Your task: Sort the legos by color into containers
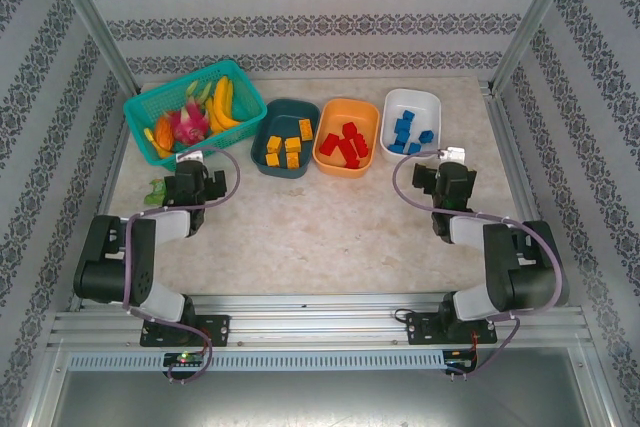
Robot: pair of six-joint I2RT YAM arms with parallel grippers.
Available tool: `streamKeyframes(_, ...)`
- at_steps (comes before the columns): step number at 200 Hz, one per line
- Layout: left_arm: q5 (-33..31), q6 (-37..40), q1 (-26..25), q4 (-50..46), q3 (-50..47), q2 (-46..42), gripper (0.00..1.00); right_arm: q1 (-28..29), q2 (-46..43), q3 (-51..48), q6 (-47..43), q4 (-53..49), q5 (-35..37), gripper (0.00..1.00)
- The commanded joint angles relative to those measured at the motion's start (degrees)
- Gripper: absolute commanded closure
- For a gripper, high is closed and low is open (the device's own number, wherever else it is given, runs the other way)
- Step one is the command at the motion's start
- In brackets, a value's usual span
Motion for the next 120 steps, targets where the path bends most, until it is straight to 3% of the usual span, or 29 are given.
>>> streamKeyframes(1, 5.51, 2.27, 0.91, 14.48, -3.82, 0.64, 0.00, -0.66, 2.78, -6.62, -0.72, 19.71, -4.65, 0.02)
streamKeyframes(11, 5.07, 1.89, 0.96, 20.28, -6.85, 1.54, 0.00, -0.78, 5.39, -9.08, -0.67, 27.57, -4.47, 0.02)
streamKeyframes(20, 4.27, 1.73, 0.91, 26.28, -8.65, 3.54, 0.00, -0.77, 4.54, -8.47, -0.59, 24.78, -4.29, 0.02)
streamKeyframes(30, 4.21, 1.43, 0.95, 20.44, -7.09, 2.19, 0.00, -0.77, 2.55, -6.25, -0.63, 17.54, -4.22, 0.02)
streamKeyframes(52, 4.17, 1.71, 0.85, 21.78, -7.14, 2.69, 0.00, -0.02, 3.27, -2.68, -0.95, 13.04, -2.21, 0.02)
streamKeyframes(120, 4.00, 2.09, 0.63, 22.10, -7.24, 2.78, 0.00, 0.42, 3.07, -2.79, -1.48, 13.18, -2.17, 0.02)
